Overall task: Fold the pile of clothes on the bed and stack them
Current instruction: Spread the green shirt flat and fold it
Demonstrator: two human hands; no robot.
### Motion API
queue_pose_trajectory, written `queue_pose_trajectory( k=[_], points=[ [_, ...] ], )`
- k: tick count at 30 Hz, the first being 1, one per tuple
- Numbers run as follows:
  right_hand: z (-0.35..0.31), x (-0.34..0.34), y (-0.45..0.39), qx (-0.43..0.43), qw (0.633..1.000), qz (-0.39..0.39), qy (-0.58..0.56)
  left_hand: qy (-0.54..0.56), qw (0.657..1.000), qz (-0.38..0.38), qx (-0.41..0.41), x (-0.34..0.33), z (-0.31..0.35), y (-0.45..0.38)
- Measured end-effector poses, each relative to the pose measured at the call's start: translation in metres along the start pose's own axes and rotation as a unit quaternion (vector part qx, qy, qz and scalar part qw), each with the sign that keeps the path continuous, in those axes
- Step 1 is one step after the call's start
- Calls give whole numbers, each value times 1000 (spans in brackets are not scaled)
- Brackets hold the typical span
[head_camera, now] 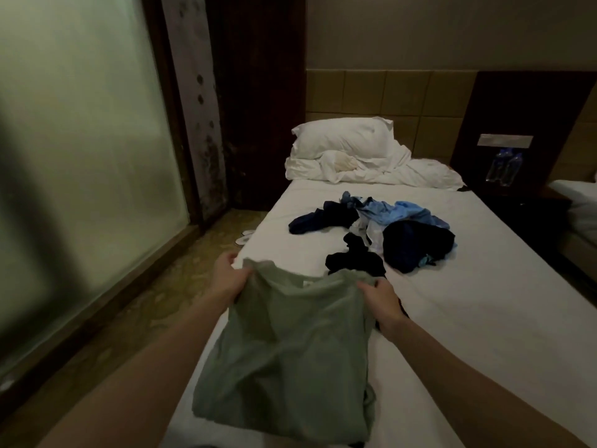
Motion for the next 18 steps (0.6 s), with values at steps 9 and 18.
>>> queue_pose_trajectory(
  k=[9,18],
  points=[
    [81,-50,20,193,797,-265,506,-539,768,-197,-285,-90,-103,12],
    [108,-6,-19,312,825,-162,442,-570,746,-133,-319,-114,-108,-26]
  ],
)
Point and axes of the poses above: each hand's wrist, its own y-axis away from the middle knuckle, its own x-axis out of the back of the hand, z = x × y, the point moved 1 cm from there along -y, towards the middle knuckle, and after that the axes turned 13 degrees about x, right-handed, at the moved point
